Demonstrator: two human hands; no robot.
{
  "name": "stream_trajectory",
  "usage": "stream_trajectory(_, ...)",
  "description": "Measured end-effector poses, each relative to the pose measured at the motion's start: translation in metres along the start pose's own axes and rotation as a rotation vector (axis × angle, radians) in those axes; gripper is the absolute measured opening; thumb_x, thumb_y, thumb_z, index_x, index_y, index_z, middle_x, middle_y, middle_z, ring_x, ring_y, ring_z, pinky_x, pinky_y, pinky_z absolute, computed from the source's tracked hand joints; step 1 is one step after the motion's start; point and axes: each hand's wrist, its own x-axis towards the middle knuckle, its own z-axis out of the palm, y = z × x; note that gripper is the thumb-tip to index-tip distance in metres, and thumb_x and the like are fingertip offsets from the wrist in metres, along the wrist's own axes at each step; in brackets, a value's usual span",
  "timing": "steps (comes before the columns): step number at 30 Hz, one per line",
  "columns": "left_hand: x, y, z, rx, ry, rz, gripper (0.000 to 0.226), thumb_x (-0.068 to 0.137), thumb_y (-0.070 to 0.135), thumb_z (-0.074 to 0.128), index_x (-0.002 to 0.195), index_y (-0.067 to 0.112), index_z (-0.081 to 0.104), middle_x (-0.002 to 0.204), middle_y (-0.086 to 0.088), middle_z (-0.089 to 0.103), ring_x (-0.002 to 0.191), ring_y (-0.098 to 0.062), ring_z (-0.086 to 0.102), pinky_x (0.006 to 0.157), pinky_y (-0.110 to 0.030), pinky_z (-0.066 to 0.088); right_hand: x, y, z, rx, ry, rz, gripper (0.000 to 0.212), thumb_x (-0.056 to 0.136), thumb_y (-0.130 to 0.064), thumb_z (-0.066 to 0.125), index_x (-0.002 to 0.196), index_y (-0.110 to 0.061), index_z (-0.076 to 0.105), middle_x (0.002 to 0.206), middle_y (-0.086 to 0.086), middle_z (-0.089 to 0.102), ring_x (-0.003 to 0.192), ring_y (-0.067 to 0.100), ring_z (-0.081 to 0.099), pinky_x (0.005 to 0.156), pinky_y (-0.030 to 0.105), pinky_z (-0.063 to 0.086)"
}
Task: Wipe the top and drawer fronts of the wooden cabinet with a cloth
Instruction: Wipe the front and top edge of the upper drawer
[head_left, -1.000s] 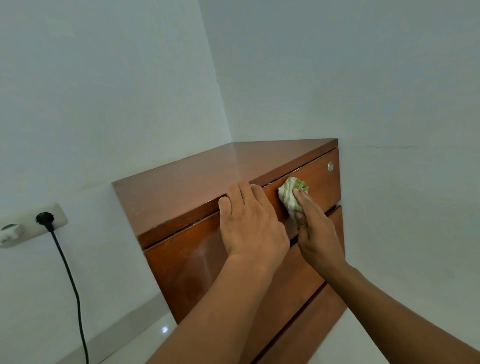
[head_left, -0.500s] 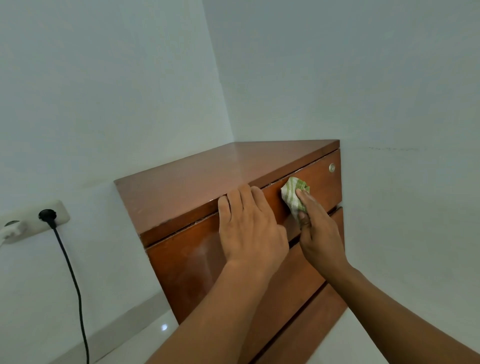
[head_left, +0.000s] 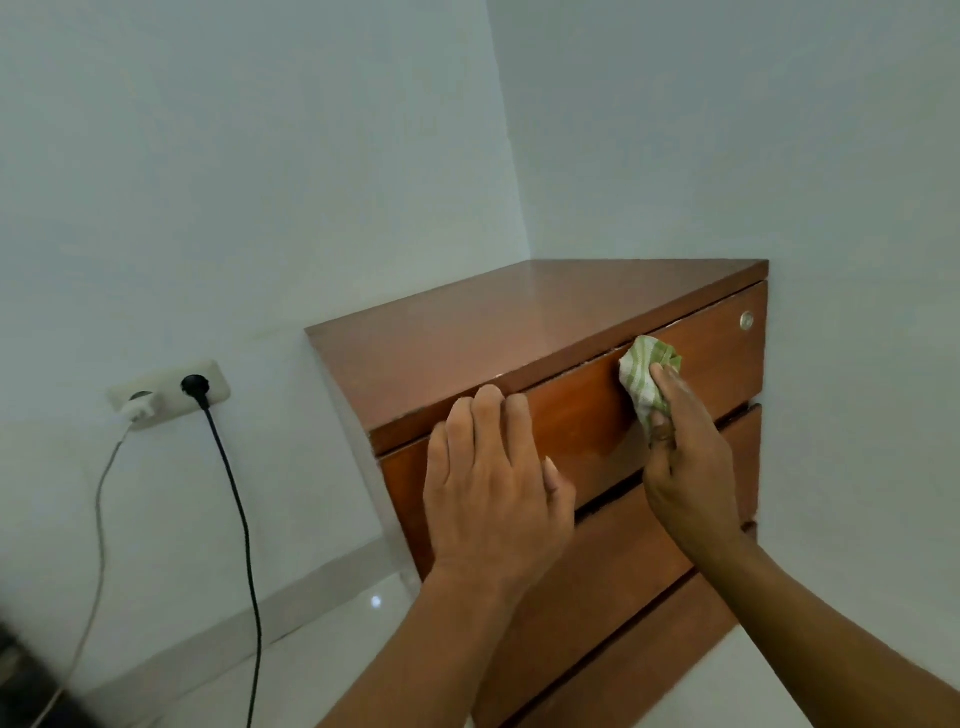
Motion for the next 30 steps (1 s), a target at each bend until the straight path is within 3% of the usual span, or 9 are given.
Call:
stream_trajectory(6, -0.022, -0.019, -0.015, -0.02, -0.091, 0.027, 0.061, 0.082, 0.04, 0.062, 0.135, 0.01, 0.058, 0.136, -0.015, 0.056, 0.13, -0.033, 0.047, 0.107, -0.051, 0.043, -0.036, -0.032, 0.017, 0.024, -0.087, 0.028, 0.046, 0.104, -0.017, 0.037, 0.148, -0.001, 0.04, 0.149, 0.022, 0.048, 0.137, 0.037, 0.047, 0.108, 0.055, 0.045)
stream_trajectory(9, -0.02, -0.027, -0.02, -0.034, -0.067, 0.057, 0.059, 0.084, 0.041, 0.059, 0.135, 0.01, 0.057, 0.136, -0.014, 0.056, 0.128, -0.033, 0.047, 0.108, -0.048, 0.04, -0.046, -0.038, 0.022, 0.015, -0.066, 0.036, 0.047, 0.105, -0.021, 0.035, 0.148, -0.002, 0.04, 0.148, 0.023, 0.048, 0.135, 0.039, 0.049, 0.105, 0.059, 0.047)
stream_trajectory(13, -0.021, -0.035, -0.009, -0.077, 0.031, 0.082, 0.06, 0.084, 0.041, 0.058, 0.136, 0.01, 0.053, 0.139, -0.013, 0.05, 0.13, -0.032, 0.041, 0.112, -0.045, 0.029, -0.034, -0.045, 0.032, -0.019, 0.003, 0.008, 0.043, 0.106, -0.014, 0.042, 0.149, -0.007, 0.042, 0.151, 0.017, 0.047, 0.14, 0.032, 0.045, 0.113, 0.044, 0.04)
stream_trajectory(16, -0.039, -0.041, -0.003, -0.138, 0.102, 0.046, 0.064, 0.08, 0.037, 0.061, 0.136, 0.006, 0.053, 0.14, -0.016, 0.05, 0.134, -0.033, 0.038, 0.116, -0.046, 0.026, -0.03, -0.051, 0.029, -0.07, -0.011, -0.024, 0.042, 0.106, -0.013, 0.042, 0.148, -0.008, 0.043, 0.149, 0.015, 0.05, 0.135, 0.031, 0.05, 0.11, 0.049, 0.045)
stream_trajectory(19, -0.05, -0.048, -0.002, -0.242, 0.155, 0.053, 0.067, 0.076, 0.034, 0.066, 0.135, 0.005, 0.056, 0.14, -0.018, 0.052, 0.137, -0.033, 0.039, 0.117, -0.046, 0.026, -0.031, -0.071, 0.029, -0.103, 0.013, 0.057, 0.043, 0.106, -0.014, 0.042, 0.149, -0.011, 0.043, 0.147, 0.014, 0.052, 0.132, 0.031, 0.053, 0.107, 0.052, 0.047)
stream_trajectory(22, -0.047, -0.056, 0.001, -0.27, 0.189, 0.058, 0.066, 0.074, 0.033, 0.068, 0.133, 0.005, 0.058, 0.137, -0.018, 0.055, 0.136, -0.034, 0.041, 0.118, -0.046, 0.024, -0.034, -0.087, 0.03, -0.125, 0.008, 0.112, 0.045, 0.106, -0.016, 0.042, 0.151, -0.014, 0.042, 0.145, 0.014, 0.055, 0.127, 0.03, 0.057, 0.105, 0.041, 0.048)
stream_trajectory(24, -0.046, -0.06, 0.0, -0.275, 0.194, 0.061, 0.065, 0.073, 0.03, 0.069, 0.132, 0.003, 0.059, 0.135, -0.019, 0.056, 0.134, -0.035, 0.043, 0.118, -0.049, 0.027, -0.029, -0.092, 0.026, -0.155, -0.004, 0.125, 0.046, 0.105, -0.014, 0.043, 0.151, -0.016, 0.043, 0.139, 0.014, 0.059, 0.12, 0.03, 0.06, 0.098, 0.033, 0.047)
stream_trajectory(27, -0.049, -0.062, -0.006, -0.383, 0.227, 0.046, 0.062, 0.073, 0.024, 0.071, 0.129, 0.001, 0.059, 0.132, -0.022, 0.055, 0.127, -0.038, 0.048, 0.109, -0.052, 0.038, -0.029, -0.1, 0.02, -0.147, -0.049, 0.136, 0.046, 0.104, -0.013, 0.044, 0.15, -0.018, 0.044, 0.14, 0.011, 0.06, 0.12, 0.028, 0.061, 0.101, 0.04, 0.05)
stream_trajectory(30, -0.044, -0.059, -0.016, -0.559, 0.294, -0.102, 0.057, 0.078, 0.023, 0.068, 0.13, 0.003, 0.054, 0.132, -0.019, 0.047, 0.121, -0.03, 0.046, 0.097, -0.039, 0.049, -0.035, -0.104, 0.016, -0.136, -0.063, 0.073, 0.044, 0.104, -0.011, 0.043, 0.148, -0.013, 0.047, 0.138, 0.012, 0.061, 0.119, 0.028, 0.062, 0.1, 0.033, 0.048)
